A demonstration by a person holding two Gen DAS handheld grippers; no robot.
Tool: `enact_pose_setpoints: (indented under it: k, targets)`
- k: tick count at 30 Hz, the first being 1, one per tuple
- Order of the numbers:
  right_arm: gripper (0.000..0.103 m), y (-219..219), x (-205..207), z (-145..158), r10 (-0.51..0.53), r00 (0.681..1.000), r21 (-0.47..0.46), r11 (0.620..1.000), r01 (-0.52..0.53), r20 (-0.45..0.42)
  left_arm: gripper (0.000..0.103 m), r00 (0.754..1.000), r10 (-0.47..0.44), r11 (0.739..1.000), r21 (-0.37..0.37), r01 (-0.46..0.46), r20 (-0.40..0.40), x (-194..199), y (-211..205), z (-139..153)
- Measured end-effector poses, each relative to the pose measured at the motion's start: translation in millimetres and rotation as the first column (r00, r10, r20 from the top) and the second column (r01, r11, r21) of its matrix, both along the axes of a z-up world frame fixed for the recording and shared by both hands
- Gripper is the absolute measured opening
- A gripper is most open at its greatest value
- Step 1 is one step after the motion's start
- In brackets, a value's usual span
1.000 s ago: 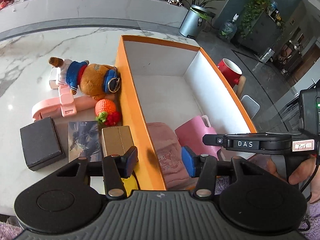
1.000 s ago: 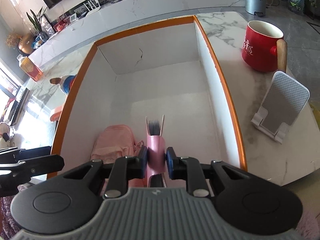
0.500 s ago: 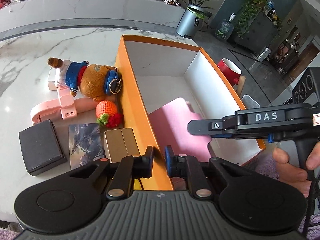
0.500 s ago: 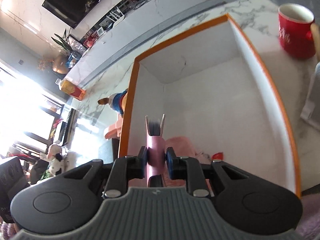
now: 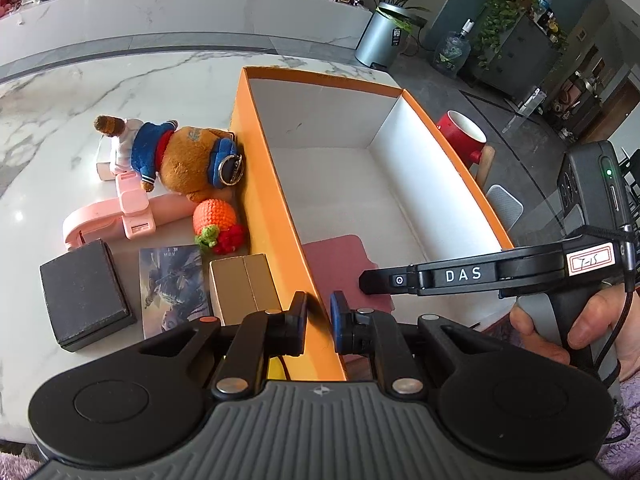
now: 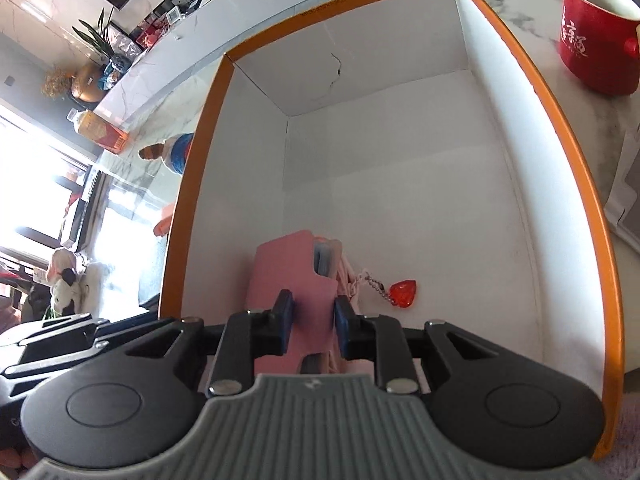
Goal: Organize objects
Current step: 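Open left tool releasing backpack while right tool lowers and releases card case, then move both tools back over the table toward the boxes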
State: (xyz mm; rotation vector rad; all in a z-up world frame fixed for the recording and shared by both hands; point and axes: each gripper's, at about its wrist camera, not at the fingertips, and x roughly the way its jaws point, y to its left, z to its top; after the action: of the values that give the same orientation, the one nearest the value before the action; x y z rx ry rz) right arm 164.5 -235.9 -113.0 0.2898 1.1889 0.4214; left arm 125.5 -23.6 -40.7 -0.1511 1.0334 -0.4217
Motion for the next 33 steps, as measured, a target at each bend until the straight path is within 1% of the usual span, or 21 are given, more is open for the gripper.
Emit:
enact_pose_setpoints:
  k: [4,6,7,8,9,11,12,13,14,15,16,18,21,24,27,28,29,31,33]
  targets:
    - [0.023,3,4,-5,0.062,0.998,-0.091,0.994,-0.060,0.022,0.014,1.000,0.009,1.000,-0.010,-0.009,-0.014,1,2,0]
    - [0.024,5,4,-3,0.097,0.995,-0.112,0.989,-0.092,0.038,0.014,1.000,0.008,1.000,-0.003,-0.008,-0.010,0,1,0]
    - [0.027,5,5,-1,0.104,0.994,-0.117,0.988,-0.099,0.040,0.014,1.000,0.009,1.000,-0.001,-0.009,-0.007,0,0,1]
    - [0.028,3,5,1,0.106,0.993,-0.115,0.988,-0.100,0.044,0.014,1.000,0.010,1.000,0.000,-0.010,-0.004,0,0,0]
    - [0.029,1,6,2,0.104,0.994,-0.106,0.989,-0.099,0.045,0.014,1.000,0.011,1.000,-0.001,-0.011,-0.001,-1,0,0]
    - [0.035,-4,10,1,0.090,0.996,-0.078,0.993,-0.087,0.031,0.014,1.000,0.010,1.000,-0.003,-0.010,0.003,-1,0,0]
    - [0.043,-6,13,-4,0.084,0.996,-0.058,0.995,-0.083,0.005,0.014,1.000,0.010,1.000,-0.007,-0.010,0.001,-1,1,0]
    - [0.049,-6,16,-10,0.079,0.997,-0.034,0.996,-0.080,-0.023,0.014,1.000,0.010,1.000,-0.013,-0.010,-0.004,0,2,0]
    - [0.048,-8,18,-15,0.068,0.997,-0.005,0.998,-0.068,-0.042,0.014,1.000,0.012,1.000,-0.019,-0.012,-0.012,1,3,0]
    - [0.043,-10,19,-19,0.060,0.996,0.037,0.998,-0.057,-0.072,0.014,1.000,0.010,1.000,-0.022,-0.010,-0.016,2,3,0]
    - [0.040,-11,20,-20,0.055,0.994,0.057,0.997,-0.050,-0.094,0.014,1.000,0.006,1.000,-0.024,-0.006,-0.016,2,3,0]
    - [0.039,-7,19,-22,0.062,0.992,0.068,0.996,-0.055,-0.109,0.014,1.000,0.004,1.000,-0.023,-0.004,-0.017,2,3,0]
    - [0.039,1,15,-21,0.064,0.995,0.037,0.997,-0.061,-0.079,0.014,1.000,0.003,1.000,-0.023,-0.003,-0.007,1,3,0]
    - [0.040,1,11,-18,0.065,0.996,0.030,0.998,-0.063,-0.056,0.015,1.000,0.001,1.000,-0.023,0.000,0.006,-1,4,1]
    - [0.040,-2,10,-12,0.042,0.998,0.029,0.999,-0.041,-0.053,0.015,1.000,0.008,0.997,-0.075,-0.007,0.019,-9,19,12]
    - [0.041,-4,9,-6,0.032,0.998,0.019,0.999,-0.031,-0.049,0.015,0.999,0.016,0.996,-0.090,-0.013,0.032,-12,28,19]
    - [0.042,-5,7,3,0.033,0.999,0.011,0.999,-0.032,-0.035,0.015,0.998,0.028,0.996,-0.090,-0.023,0.053,-17,37,26]
    - [0.041,-2,-1,25,0.050,0.999,-0.004,0.999,-0.049,0.022,0.015,0.995,0.044,0.998,-0.047,-0.040,0.088,-24,53,37]
    - [0.041,8,-8,47,0.093,0.992,-0.004,0.996,-0.093,0.088,0.015,0.993,0.060,0.998,-0.006,-0.060,0.104,-29,68,40]
